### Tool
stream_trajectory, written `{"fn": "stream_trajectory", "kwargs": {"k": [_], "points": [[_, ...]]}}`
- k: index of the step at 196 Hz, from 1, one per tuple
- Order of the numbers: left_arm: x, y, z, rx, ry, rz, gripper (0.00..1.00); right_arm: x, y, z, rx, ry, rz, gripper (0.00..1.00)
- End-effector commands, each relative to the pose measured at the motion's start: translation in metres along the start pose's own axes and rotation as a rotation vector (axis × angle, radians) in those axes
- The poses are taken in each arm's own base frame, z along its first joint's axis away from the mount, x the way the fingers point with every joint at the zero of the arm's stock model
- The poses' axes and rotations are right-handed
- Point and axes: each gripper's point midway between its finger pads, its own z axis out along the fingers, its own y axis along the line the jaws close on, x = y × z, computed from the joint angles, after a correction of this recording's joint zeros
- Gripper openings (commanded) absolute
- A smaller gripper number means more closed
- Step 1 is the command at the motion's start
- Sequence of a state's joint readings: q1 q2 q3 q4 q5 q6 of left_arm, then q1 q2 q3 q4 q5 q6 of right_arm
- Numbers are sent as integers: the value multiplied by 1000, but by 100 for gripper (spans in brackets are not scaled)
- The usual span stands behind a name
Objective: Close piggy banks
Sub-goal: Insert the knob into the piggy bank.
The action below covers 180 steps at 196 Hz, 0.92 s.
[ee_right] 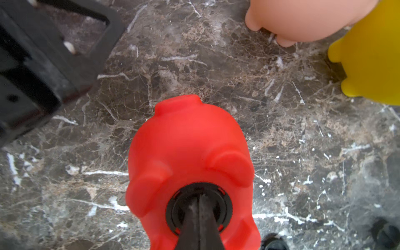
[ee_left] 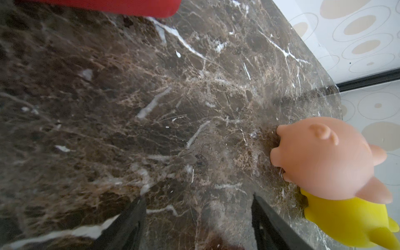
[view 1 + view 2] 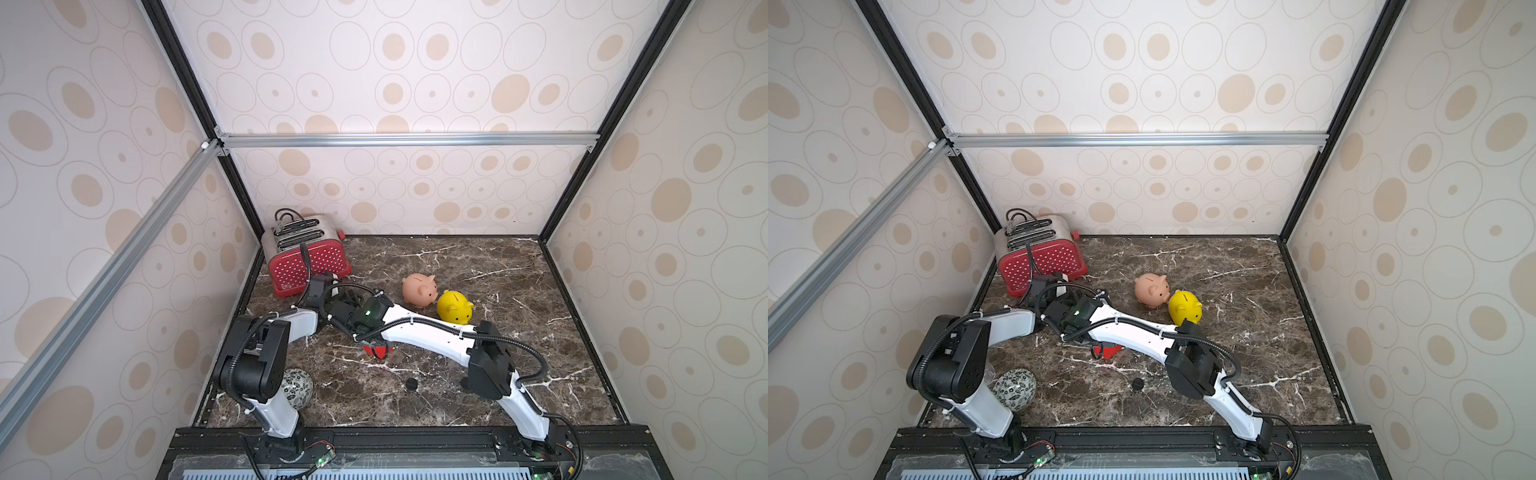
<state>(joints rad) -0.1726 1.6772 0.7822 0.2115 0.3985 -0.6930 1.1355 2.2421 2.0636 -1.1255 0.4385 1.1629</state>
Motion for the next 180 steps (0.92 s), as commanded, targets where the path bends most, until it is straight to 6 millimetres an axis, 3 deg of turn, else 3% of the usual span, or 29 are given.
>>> {"fn": "stream_trajectory", "kwargs": {"k": [1,28,80,130,180], "points": [[0,-3,-4,24,-5,-12,76,-7,-2,-5,-39,-15,-98,0],[3,1,-8,2,1,-2,76,-7,-6,-7,-54,-29,-147,0],[5,-1,-2,25,11,-20,77,1,-8,7,-56,50,-92,0],[4,-27,13,216,24,-81,76,2,-5,10,-49,77,-100,0],[-9,-57,23,320,108,21,79,1,-3,11,-78,88,-140,0]]}}
